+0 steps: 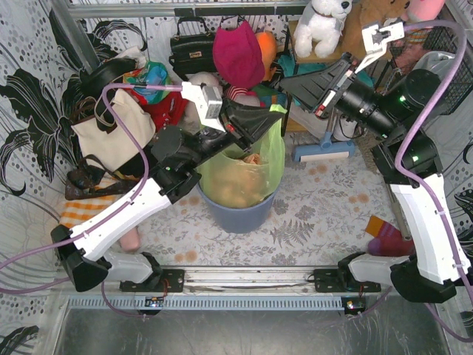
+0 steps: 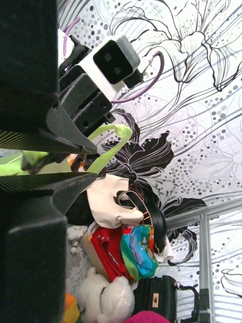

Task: Tie the trash bag

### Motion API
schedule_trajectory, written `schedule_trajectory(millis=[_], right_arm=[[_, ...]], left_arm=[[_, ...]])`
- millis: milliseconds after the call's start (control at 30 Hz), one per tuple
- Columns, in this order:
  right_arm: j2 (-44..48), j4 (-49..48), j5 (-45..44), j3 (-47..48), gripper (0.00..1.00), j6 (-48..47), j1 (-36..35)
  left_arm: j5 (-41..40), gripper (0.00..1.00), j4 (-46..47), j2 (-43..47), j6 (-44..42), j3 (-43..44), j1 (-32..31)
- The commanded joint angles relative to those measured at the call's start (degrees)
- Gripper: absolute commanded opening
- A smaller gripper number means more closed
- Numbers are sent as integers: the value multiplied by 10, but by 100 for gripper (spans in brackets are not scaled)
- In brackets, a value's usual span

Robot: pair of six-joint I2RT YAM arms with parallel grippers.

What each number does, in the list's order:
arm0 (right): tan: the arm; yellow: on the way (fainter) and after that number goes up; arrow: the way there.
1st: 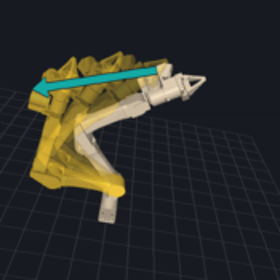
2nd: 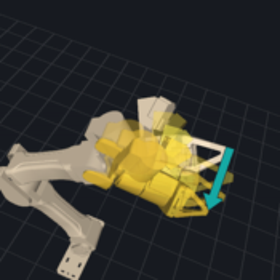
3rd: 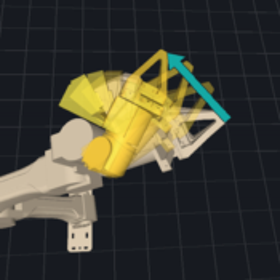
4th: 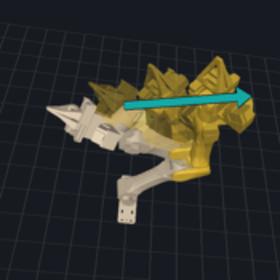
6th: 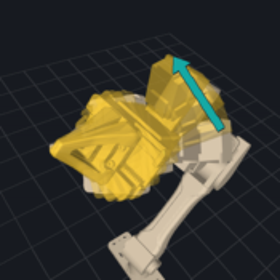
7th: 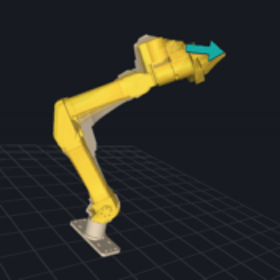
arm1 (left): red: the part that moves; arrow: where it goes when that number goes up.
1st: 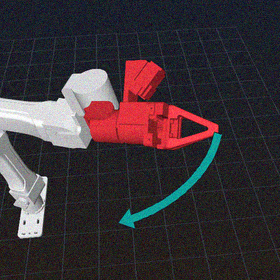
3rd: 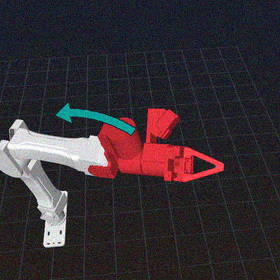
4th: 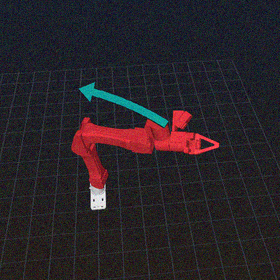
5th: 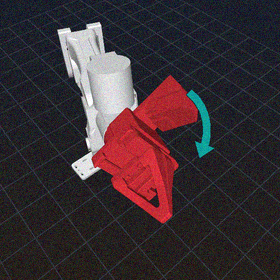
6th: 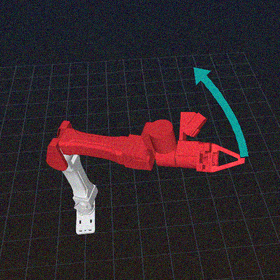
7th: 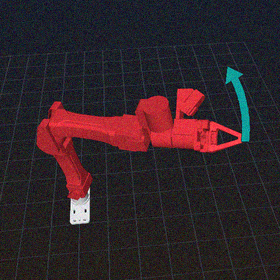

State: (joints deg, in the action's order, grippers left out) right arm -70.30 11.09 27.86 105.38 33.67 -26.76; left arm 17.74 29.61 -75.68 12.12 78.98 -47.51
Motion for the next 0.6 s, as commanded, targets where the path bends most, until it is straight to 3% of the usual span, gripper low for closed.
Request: schedule_trajectory(millis=[0, 133, 433, 567], right_arm=[[-28, -50, 51, 25, 22, 22, -4], [-59, -45, 65, 58, 30, -8, -36], [-211, 43, 143, 244, 59, -82, -112], [-273, 89, 152, 324, 63, -112, -128]], left_arm=[[39, 0, 63, 31, -10, -36, 3], [54, 0, 77, 47, -14, -58, 3], [84, 0, 106, 71, -17, -97, 4], [88, 0, 124, 84, -13, -117, 3]])
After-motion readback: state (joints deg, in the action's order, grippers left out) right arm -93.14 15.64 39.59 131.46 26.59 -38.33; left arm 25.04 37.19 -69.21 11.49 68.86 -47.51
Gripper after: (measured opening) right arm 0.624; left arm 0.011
